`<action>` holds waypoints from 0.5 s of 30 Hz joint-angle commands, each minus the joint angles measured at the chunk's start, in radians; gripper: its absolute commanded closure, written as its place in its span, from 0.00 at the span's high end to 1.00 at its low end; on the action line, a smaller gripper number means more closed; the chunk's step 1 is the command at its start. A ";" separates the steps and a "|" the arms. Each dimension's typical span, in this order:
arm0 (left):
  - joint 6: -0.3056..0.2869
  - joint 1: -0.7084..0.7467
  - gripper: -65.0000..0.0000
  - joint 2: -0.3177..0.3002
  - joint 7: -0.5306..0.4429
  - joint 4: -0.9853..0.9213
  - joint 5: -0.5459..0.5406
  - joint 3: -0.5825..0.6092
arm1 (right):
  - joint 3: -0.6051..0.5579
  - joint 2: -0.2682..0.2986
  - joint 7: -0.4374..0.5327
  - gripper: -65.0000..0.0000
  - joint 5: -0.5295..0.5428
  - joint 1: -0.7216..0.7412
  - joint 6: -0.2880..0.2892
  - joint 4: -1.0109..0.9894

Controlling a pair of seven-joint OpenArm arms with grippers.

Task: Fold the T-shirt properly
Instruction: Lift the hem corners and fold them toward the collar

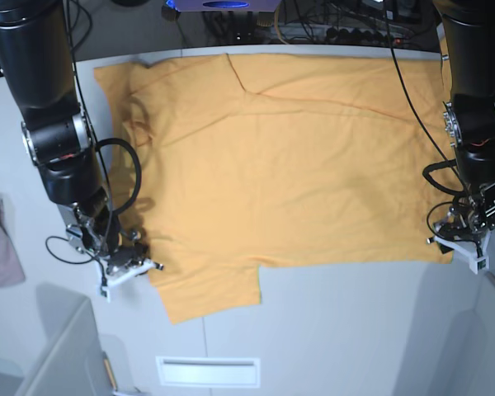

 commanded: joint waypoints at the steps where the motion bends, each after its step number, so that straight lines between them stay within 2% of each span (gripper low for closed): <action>1: -0.009 -0.016 0.38 -0.008 0.023 0.009 -0.005 -0.003 | 0.000 0.008 -0.001 0.00 -0.003 0.028 -0.003 0.008; 4: -0.009 -0.018 0.06 -0.008 0.021 0.025 -0.005 -0.003 | 0.001 0.008 0.000 0.00 -0.003 0.028 -0.003 0.008; 5: -0.009 -0.016 0.00 -0.007 0.021 0.049 -0.005 0.002 | 0.001 0.008 0.002 0.00 -0.003 0.028 -0.003 0.008; 15: -0.010 0.090 0.00 -0.005 0.030 0.282 -0.008 -0.008 | 0.004 0.033 0.003 0.00 0.003 0.034 -0.003 0.011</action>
